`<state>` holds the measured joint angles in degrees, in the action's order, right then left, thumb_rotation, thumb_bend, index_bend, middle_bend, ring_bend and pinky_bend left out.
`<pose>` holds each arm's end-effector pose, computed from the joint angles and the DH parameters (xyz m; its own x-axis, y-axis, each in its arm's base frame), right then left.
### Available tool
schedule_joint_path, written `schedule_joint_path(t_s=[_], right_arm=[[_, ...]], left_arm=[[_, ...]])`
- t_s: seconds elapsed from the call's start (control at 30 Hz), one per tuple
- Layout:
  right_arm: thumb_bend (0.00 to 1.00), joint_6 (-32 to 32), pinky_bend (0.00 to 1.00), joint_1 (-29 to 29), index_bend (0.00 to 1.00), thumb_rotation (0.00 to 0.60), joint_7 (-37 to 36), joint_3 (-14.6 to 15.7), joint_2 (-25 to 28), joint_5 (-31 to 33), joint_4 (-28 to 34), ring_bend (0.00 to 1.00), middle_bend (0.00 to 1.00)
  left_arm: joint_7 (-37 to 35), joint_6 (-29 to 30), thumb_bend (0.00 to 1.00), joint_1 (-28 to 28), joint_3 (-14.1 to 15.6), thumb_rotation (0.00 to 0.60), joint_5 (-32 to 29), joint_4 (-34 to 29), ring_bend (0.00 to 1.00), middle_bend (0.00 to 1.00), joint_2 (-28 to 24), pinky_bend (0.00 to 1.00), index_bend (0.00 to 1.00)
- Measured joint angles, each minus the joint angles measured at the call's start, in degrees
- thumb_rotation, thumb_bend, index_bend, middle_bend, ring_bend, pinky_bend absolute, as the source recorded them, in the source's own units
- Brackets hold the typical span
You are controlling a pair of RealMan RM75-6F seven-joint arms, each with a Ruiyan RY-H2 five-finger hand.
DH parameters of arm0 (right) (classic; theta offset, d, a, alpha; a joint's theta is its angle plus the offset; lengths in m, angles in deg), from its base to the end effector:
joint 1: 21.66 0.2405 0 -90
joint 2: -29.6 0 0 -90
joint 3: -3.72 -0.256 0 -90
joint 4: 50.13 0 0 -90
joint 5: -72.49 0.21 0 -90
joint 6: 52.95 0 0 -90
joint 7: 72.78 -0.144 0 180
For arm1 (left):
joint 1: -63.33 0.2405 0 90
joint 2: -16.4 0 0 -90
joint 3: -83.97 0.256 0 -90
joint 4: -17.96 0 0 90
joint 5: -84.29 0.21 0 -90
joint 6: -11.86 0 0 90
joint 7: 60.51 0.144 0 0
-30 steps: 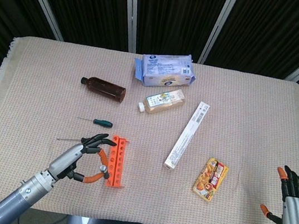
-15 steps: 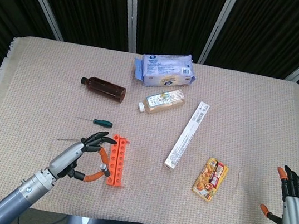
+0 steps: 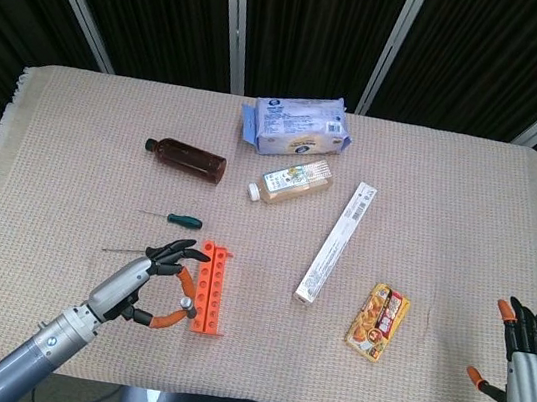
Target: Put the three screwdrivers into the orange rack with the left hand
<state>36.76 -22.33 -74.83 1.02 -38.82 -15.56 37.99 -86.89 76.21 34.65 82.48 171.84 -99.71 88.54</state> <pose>-0.3256 -0.1499 0.1498 0.3650 0.0390 0.9302 -0.9306 0.0449 0.3633 -0.1117 0.2161 0.0530 -0.3458 0.5941 0.7263 0.8093 -0.2028 0.5512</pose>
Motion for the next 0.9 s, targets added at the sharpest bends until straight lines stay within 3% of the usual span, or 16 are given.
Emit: schedule_joint_path(t_s=[0.4, 0.9], right_arm=[[0.00, 0.04, 0.00, -0.13, 0.00, 0.600, -0.24, -0.05, -0.04, 0.30, -0.17, 0.00, 0.00], [0.00, -0.05, 0.00, -0.07, 0.00, 0.600, 0.04, -0.09, 0.02, 0.33, 0.11, 0.00, 0.00]], left_arm=[[4.27, 0.37, 0.50, 0.27, 0.07, 0.600, -0.52, 2.29, 0.00, 0.15, 2.94, 0.00, 0.74], [6.89, 0.73, 0.50, 1.70, 3.69, 0.600, 2.73, 5.74, 0.00, 0.15, 6.26, 0.00, 0.73]])
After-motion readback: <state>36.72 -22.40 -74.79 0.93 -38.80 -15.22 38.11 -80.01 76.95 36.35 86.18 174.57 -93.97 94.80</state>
